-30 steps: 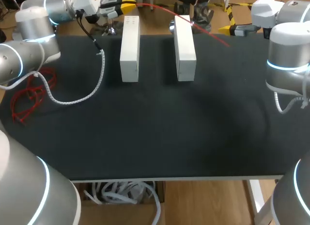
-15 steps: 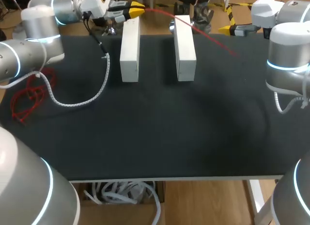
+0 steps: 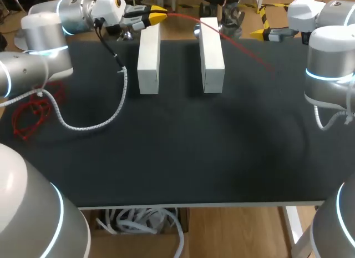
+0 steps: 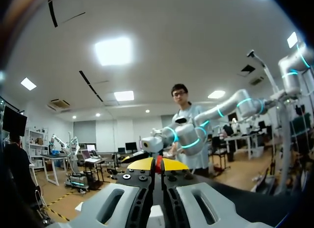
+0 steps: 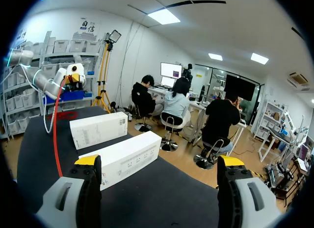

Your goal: Grab the tape and strap the tape.

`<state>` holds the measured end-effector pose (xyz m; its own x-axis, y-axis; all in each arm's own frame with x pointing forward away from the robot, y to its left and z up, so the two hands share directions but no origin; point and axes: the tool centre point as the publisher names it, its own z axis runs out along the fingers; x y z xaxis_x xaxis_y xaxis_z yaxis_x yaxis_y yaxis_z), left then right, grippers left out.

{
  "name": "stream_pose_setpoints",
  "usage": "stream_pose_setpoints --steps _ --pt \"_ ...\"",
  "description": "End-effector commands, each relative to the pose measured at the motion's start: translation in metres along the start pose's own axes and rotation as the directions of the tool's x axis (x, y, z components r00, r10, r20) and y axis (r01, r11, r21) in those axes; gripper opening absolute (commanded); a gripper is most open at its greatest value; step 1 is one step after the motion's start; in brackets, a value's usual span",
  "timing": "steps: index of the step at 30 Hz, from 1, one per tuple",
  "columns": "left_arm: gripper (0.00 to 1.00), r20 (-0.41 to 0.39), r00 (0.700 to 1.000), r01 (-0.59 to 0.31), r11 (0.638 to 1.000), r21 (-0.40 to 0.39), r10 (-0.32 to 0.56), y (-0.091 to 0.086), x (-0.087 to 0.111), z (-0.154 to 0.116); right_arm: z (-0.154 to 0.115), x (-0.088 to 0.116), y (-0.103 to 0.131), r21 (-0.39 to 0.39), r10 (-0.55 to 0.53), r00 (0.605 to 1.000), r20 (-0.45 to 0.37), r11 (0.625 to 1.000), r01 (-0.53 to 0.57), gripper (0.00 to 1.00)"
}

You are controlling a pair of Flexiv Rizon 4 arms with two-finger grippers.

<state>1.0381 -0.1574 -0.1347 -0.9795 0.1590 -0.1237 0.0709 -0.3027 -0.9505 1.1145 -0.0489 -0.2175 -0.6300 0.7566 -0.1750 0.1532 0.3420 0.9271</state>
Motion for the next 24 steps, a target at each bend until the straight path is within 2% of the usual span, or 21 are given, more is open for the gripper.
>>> stream_pose_setpoints --steps 1,13,17,24 --pt "0.0 0.365 0.931 -0.003 1.0 -0.008 0.005 -0.005 0.0079 0.0047 -0.0004 -0.0002 0.0004 0.002 0.0 1.0 -0.001 1.0 0.0 1.0" --pt "0.0 0.376 0.927 0.001 1.0 -0.005 0.001 -0.0068 0.0105 0.0077 -0.0004 -0.0002 0.0004 0.002 0.0 1.0 -0.001 1.0 0.0 1.0" --pt "0.0 0.348 0.937 -0.019 1.0 0.008 0.015 -0.0067 0.0087 0.0069 -0.0004 -0.0002 0.0004 0.002 0.0 1.0 -0.001 1.0 0.0 1.0" --pt "0.0 0.348 0.937 -0.019 1.0 0.008 0.015 -0.0067 0.0087 0.0069 -0.0004 -0.0002 0.0004 0.002 0.0 1.0 -0.001 1.0 0.0 1.0"
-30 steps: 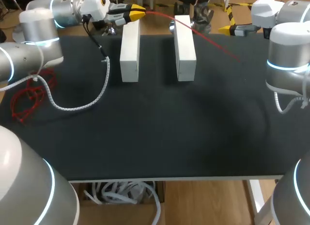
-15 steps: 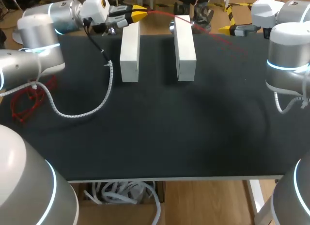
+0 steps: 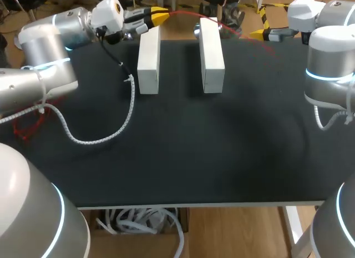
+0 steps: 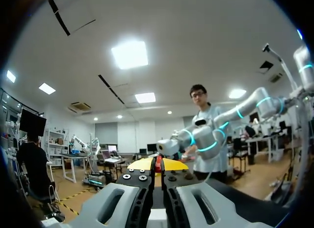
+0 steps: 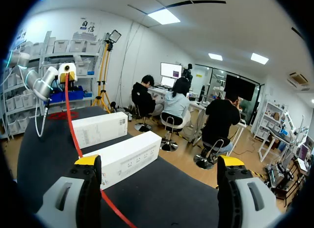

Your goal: Grab the tape and strap the tape.

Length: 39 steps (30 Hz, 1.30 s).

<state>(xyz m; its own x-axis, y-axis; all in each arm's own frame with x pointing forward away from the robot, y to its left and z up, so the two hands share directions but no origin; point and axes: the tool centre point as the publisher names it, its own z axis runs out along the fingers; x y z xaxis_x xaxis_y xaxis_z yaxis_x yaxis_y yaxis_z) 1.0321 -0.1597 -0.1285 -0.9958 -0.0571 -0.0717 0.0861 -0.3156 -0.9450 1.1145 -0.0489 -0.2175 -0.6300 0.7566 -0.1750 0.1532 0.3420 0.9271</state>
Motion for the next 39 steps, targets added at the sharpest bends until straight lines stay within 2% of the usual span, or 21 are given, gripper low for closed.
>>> stream_pose_setpoints --steps 1,10,18,25,32,39 --pt "0.0 0.132 0.991 -0.002 1.0 -0.002 0.003 -0.0011 0.0042 0.001 -0.0004 -0.0002 0.0004 0.002 0.0 1.0 -0.001 1.0 0.0 1.0" --pt "0.0 0.132 0.991 -0.002 1.0 -0.002 0.003 -0.0011 0.0042 0.001 -0.0004 -0.0002 0.0004 0.002 0.0 1.0 -0.001 1.0 0.0 1.0" --pt "0.0 0.006 0.999 -0.039 0.997 -0.073 0.039 -0.0022 -0.0022 0.0013 -0.0004 -0.0002 0.0004 0.002 0.0 1.0 -0.001 1.0 0.0 1.0" --pt "0.0 -0.042 0.999 -0.014 0.998 -0.068 0.011 0.0006 -0.0025 0.0014 -0.0004 -0.0002 0.0004 0.002 0.0 1.0 -0.001 1.0 0.0 1.0" --pt "0.0 -0.074 0.997 -0.025 0.999 -0.037 0.023 0.0017 -0.0001 0.008 -0.0004 -0.0002 0.0004 0.002 0.0 1.0 -0.001 1.0 0.0 1.0" --pt "0.0 -0.073 0.997 -0.03 0.999 -0.031 0.028 0.0011 0.0004 0.0087 -0.0004 -0.0002 0.0004 0.002 0.0 1.0 -0.001 1.0 0.0 1.0"
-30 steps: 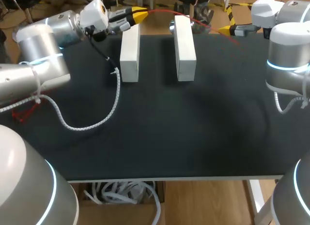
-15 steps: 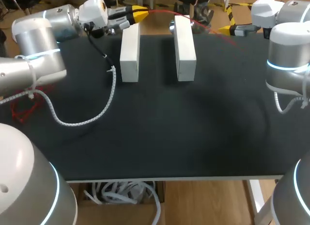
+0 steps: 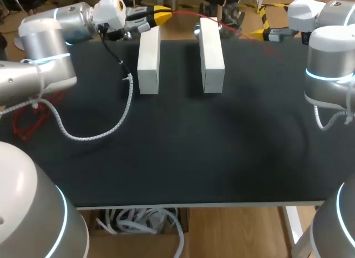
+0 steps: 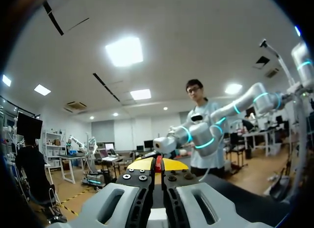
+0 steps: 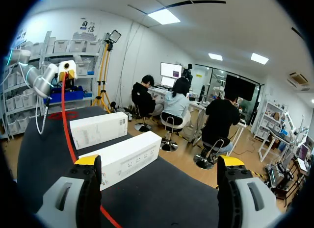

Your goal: Grab the tape and strap the tape.

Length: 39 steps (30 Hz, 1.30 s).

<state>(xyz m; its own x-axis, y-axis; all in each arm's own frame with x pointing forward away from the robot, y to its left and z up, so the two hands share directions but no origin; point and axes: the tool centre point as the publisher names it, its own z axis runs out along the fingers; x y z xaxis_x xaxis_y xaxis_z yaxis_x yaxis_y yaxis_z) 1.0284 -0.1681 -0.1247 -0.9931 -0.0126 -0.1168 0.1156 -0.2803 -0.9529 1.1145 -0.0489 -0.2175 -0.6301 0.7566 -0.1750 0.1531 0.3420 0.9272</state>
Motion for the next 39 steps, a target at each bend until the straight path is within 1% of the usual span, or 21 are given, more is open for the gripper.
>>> stream_pose_setpoints --steps 1,8,9,10,11,13,15,16,17,18,19,22,25,28,30,31,33,34,36,38,39 --pt "0.0 -0.017 1.0 0.0 1.0 0.004 0.0 0.002 -0.003 -0.001 0.0 0.0 0.0 0.002 0.0 1.0 -0.001 1.0 0.0 1.0" --pt "0.0 -0.017 1.0 0.0 1.0 0.004 0.0 0.002 -0.003 -0.001 0.0 0.0 0.0 0.002 0.0 1.0 -0.001 1.0 0.0 1.0" --pt "0.0 -0.017 1.0 0.0 1.0 0.004 0.0 0.002 -0.003 -0.001 -0.001 -0.001 0.005 0.043 0.094 0.995 0.028 0.995 -0.095 1.0" --pt "0.0 -0.017 1.0 0.0 1.0 0.004 0.0 0.002 -0.003 -0.001 -0.003 -0.002 0.009 0.083 0.188 0.981 0.056 0.978 -0.192 1.0" --pt "0.0 -0.017 1.0 0.0 1.0 0.004 0.0 0.002 -0.003 -0.001 -0.006 -0.004 0.011 0.102 0.27 0.959 0.083 0.955 -0.277 1.0" --pt "0.0 -0.017 1.0 0.0 1.0 0.004 0.0 0.002 -0.003 -0.001 -0.018 -0.007 0.015 0.133 0.397 0.91 0.123 0.902 -0.411 1.0" --pt "0.0 -0.017 1.0 0.0 1.0 0.004 0.0 0.002 -0.003 -0.001 -0.029 -0.011 0.017 0.159 0.518 0.838 0.17 0.825 -0.542 1.0" --pt "0.0 -0.017 1.0 0.0 1.0 0.004 0.0 0.002 -0.003 -0.001 -0.033 -0.012 0.019 0.16 0.581 0.792 0.187 0.778 -0.608 1.0" --pt "0.0 -0.017 1.0 0.0 1.0 0.004 0.0 0.002 -0.003 -0.001 -0.038 -0.014 0.02 0.159 0.622 0.754 0.211 0.739 -0.655 1.0" --pt "0.0 -0.017 1.0 0.0 1.0 0.004 0.0 0.002 -0.003 -0.001 -0.044 -0.015 0.021 0.148 0.657 0.721 0.219 0.708 -0.69 1.0" --pt "0.0 -0.017 1.0 0.0 1.0 0.004 0.0 0.002 -0.003 -0.001 -0.05 -0.014 0.022 0.142 0.68 0.699 0.22 0.687 -0.713 1.0" --pt "0.0 -0.017 1.0 0.0 1.0 0.004 0.0 0.002 -0.003 -0.001 -0.068 -0.005 0.023 0.111 0.706 0.674 0.217 0.669 -0.735 1.0" --pt "0.0 -0.017 1.0 0.0 1.0 0.004 0.0 0.002 -0.003 -0.001 -0.085 0.01 0.025 0.048 0.684 0.699 0.21 0.706 -0.706 1.0" --pt "0.0 -0.017 1.0 0.0 1.0 0.004 0.0 0.002 -0.003 -0.001 -0.105 0.029 0.026 -0.025 0.651 0.731 0.203 0.75 -0.661 1.0" --pt "0.0 -0.017 1.0 0.0 1.0 0.004 0.0 0.002 -0.003 -0.001 -0.115 0.041 0.025 -0.106 0.613 0.76 0.215 0.789 -0.606 1.0" --pt "0.0 -0.017 1.0 0.0 1.0 0.004 0.0 0.002 -0.003 -0.001 -0.119 0.047 0.024 -0.129 0.601 0.77 0.214 0.799 -0.587 1.0" --pt "0.0 -0.017 1.0 0.0 1.0 0.004 0.0 0.002 -0.003 -0.001 -0.13 0.058 0.021 -0.188 0.58 0.778 0.242 0.815 -0.549 1.0" --pt "0.0 -0.017 1.0 0.0 1.0 0.004 0.0 0.002 -0.003 -0.001 -0.135 0.064 0.019 -0.214 0.57 0.785 0.243 0.821 -0.529 1.0" --pt "0.0 -0.017 1.0 0.0 1.0 0.004 0.0 0.002 -0.003 -0.001 -0.137 0.075 0.015 -0.264 0.549 0.79 0.273 0.832 -0.487 1.0" --pt "0.0 -0.017 1.0 0.0 1.0 0.004 0.0 0.002 -0.003 -0.001 -0.141 0.084 0.011 -0.307 0.546 0.785 0.292 0.831 -0.464 1.0" --pt "0.0 -0.017 1.0 0.0 1.0 0.004 0.0 0.002 -0.003 -0.001 -0.143 0.09 0.008 -0.342 0.539 0.789 0.296 0.831 -0.44 1.0"
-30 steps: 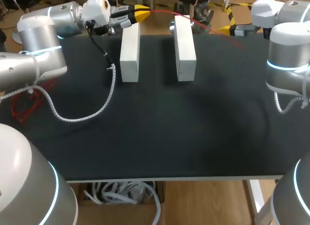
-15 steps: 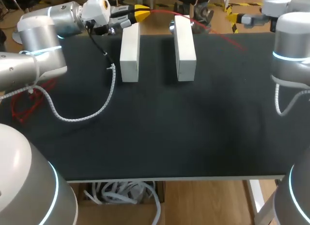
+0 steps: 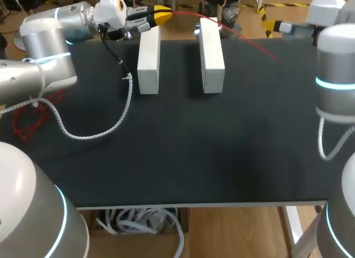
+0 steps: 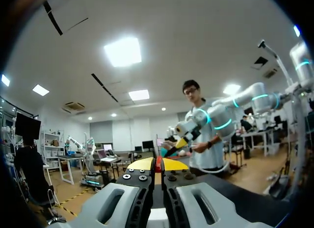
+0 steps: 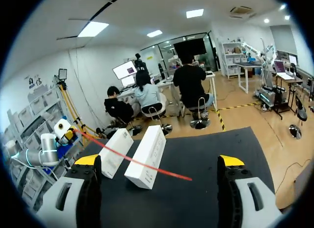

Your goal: Grab the tape and strap the tape.

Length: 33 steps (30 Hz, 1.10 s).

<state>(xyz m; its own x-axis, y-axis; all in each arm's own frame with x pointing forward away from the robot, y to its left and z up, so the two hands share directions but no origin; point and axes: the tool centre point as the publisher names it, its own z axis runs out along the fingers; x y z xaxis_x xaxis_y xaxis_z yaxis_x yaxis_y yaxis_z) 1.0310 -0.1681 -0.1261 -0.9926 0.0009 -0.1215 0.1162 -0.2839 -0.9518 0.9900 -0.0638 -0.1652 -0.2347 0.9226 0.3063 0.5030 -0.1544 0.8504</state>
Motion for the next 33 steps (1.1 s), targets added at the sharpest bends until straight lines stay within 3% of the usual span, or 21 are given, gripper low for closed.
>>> stream_pose_setpoints --steps 1,8,14,33 --pt "0.0 -0.002 1.0 0.001 1.0 0.001 -0.001 0.001 -0.001 0.0 -0.026 0.012 -0.036 -0.391 -0.01 0.998 0.068 0.919 0.036 1.0" --pt "0.0 -0.002 1.0 0.001 1.0 0.001 -0.001 0.001 -0.001 0.0 -0.027 0.017 -0.064 -0.468 0.151 0.985 0.08 0.878 -0.097 1.0" --pt "0.0 -0.002 1.0 0.001 1.0 0.001 -0.001 0.001 -0.001 0.0 -0.015 0.013 -0.064 -0.445 0.305 0.946 0.112 0.866 -0.227 1.0" --pt "0.0 -0.002 1.0 0.001 1.0 0.001 -0.001 0.001 -0.001 0.0 -0.015 0.013 -0.064 -0.445 0.305 0.946 0.112 0.866 -0.227 1.0"
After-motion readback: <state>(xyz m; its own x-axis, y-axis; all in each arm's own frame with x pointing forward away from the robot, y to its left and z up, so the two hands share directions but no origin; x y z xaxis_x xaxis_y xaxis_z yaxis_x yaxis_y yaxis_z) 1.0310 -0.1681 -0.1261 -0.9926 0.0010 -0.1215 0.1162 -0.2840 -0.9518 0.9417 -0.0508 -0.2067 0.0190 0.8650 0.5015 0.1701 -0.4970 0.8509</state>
